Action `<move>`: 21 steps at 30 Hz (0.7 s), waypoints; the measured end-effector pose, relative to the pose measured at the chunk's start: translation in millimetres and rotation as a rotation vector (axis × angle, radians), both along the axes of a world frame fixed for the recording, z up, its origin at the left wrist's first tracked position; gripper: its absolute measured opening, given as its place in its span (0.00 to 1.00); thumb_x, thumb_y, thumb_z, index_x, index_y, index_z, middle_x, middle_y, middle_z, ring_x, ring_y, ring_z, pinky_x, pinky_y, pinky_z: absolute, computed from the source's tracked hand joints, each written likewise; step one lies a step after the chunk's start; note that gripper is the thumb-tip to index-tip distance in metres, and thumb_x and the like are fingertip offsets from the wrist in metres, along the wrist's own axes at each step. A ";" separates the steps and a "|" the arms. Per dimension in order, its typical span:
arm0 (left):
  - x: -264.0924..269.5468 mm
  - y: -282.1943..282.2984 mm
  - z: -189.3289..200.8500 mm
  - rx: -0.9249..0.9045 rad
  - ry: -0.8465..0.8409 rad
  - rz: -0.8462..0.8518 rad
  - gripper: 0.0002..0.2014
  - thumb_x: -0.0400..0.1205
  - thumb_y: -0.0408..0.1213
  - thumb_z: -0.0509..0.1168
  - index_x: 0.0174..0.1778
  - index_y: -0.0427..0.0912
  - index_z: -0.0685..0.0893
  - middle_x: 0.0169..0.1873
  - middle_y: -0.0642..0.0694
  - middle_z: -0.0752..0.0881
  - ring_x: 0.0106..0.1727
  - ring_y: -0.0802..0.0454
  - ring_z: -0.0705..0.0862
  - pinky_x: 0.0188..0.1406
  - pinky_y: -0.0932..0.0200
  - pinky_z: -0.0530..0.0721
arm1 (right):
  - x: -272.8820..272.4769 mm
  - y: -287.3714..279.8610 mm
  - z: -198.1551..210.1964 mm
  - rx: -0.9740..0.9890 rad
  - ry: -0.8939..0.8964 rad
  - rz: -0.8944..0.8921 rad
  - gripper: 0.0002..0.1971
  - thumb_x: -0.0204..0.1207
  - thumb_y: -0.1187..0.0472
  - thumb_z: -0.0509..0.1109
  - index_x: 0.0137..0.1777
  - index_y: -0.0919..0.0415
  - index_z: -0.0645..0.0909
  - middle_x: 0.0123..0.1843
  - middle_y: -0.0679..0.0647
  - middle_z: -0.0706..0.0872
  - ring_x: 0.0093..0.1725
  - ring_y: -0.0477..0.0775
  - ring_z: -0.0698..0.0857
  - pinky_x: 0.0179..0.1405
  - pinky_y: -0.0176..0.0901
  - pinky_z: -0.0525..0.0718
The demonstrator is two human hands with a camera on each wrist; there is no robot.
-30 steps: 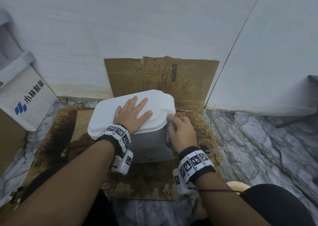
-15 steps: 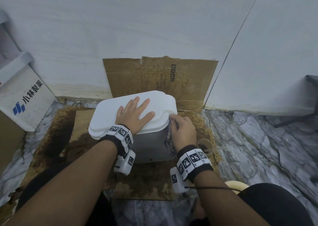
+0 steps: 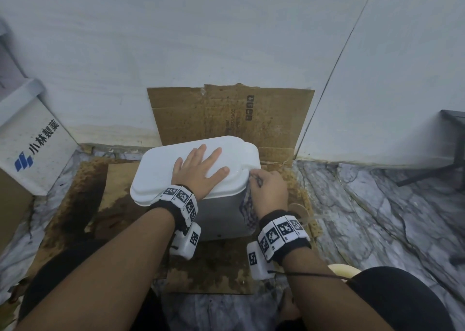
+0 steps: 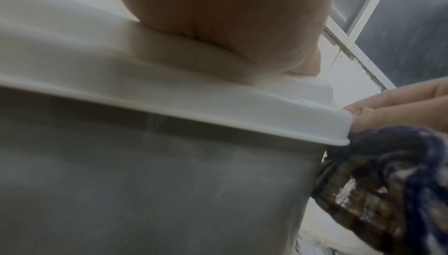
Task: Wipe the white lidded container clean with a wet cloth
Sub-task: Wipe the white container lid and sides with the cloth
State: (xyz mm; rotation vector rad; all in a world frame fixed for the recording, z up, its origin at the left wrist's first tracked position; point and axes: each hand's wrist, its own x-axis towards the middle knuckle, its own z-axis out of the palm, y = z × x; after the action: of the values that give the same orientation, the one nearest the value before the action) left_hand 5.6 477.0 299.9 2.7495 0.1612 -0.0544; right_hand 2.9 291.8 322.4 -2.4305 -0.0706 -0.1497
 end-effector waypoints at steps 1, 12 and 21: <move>0.1 0.6 0.0 0.003 0.001 0.002 0.32 0.80 0.70 0.40 0.82 0.70 0.47 0.85 0.54 0.44 0.85 0.52 0.44 0.82 0.39 0.43 | -0.7 0.4 -1.4 0.000 0.010 -0.003 0.13 0.83 0.56 0.63 0.62 0.50 0.85 0.49 0.52 0.77 0.51 0.56 0.81 0.54 0.43 0.77; -1.0 -0.5 -0.7 0.003 -0.008 -0.001 0.32 0.80 0.70 0.41 0.81 0.70 0.48 0.85 0.54 0.45 0.85 0.51 0.44 0.82 0.38 0.44 | 14.5 -21.4 5.2 0.266 0.121 0.008 0.05 0.75 0.58 0.71 0.45 0.51 0.90 0.47 0.46 0.90 0.49 0.47 0.86 0.54 0.41 0.81; 2.3 5.6 -1.5 0.001 -0.009 0.015 0.31 0.81 0.70 0.41 0.81 0.70 0.47 0.85 0.54 0.45 0.85 0.52 0.45 0.82 0.39 0.44 | -23.6 0.1 -9.8 0.390 0.152 0.019 0.06 0.76 0.59 0.71 0.48 0.51 0.90 0.46 0.42 0.90 0.46 0.39 0.85 0.52 0.38 0.82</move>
State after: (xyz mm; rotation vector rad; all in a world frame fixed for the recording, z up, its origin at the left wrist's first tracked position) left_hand 7.9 482.5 298.4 2.7484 0.1789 -0.0375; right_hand -20.7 291.9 312.7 -2.0440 0.0044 0.0291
